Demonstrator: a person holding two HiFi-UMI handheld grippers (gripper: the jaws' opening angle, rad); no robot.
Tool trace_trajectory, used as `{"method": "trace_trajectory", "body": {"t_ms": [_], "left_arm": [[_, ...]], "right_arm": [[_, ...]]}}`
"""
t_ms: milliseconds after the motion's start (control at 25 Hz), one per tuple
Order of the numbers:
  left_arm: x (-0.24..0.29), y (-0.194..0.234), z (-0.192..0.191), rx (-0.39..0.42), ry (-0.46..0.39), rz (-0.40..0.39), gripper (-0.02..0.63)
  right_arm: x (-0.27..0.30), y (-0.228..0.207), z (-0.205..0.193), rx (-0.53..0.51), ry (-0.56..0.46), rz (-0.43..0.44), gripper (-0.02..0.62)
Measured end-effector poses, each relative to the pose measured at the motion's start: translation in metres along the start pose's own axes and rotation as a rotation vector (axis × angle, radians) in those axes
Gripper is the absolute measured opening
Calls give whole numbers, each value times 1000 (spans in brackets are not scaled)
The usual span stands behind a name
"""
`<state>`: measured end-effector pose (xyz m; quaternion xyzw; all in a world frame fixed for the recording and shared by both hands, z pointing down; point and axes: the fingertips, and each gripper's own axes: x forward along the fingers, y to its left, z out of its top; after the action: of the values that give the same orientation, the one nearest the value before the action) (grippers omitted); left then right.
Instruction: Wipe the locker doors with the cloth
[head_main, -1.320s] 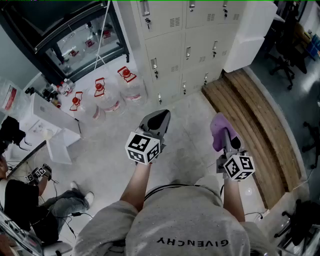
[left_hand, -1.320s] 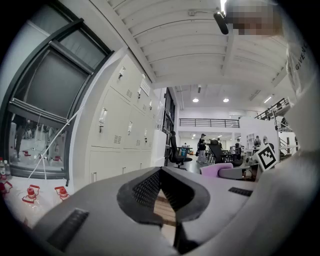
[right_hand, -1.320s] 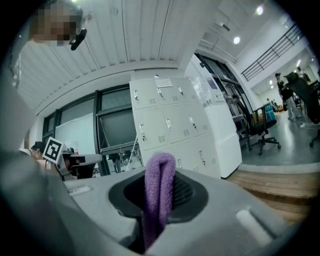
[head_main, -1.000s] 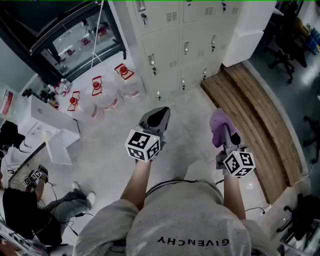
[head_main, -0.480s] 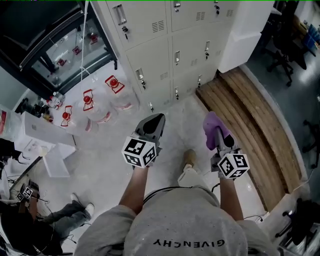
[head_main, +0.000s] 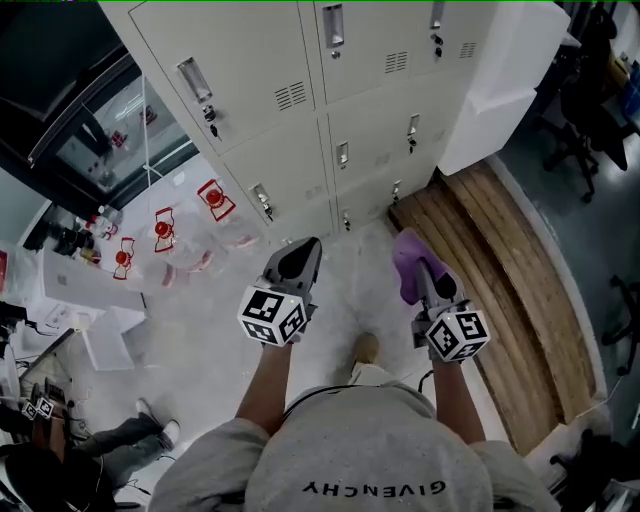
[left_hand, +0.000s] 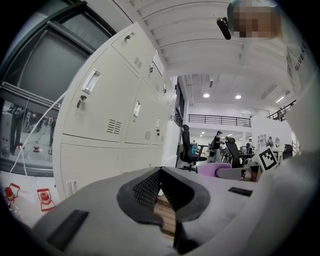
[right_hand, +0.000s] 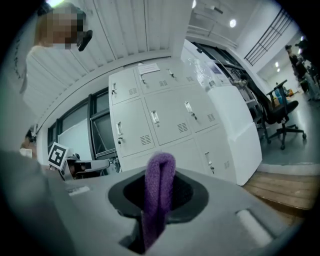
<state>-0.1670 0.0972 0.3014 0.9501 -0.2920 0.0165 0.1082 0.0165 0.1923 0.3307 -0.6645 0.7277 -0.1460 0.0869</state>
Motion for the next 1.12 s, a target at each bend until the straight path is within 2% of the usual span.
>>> {"method": "trace_trajectory", "body": {"t_ms": [240,480,920,1120], "left_arm": [[53,16,2,2,-2,40,-2],[85,24,1,-4,-3,66,-2],[111,38,-14,-18,14,104,-2],[132,54,-13,-17,-16,130,-2]], "right_arm": [[39,-43,5,19,24,33,52],[66,-64,9,20,33,71,52],[124,-62,6,25,27,171,52],[159,-60,9,6,17,234,52]]}}
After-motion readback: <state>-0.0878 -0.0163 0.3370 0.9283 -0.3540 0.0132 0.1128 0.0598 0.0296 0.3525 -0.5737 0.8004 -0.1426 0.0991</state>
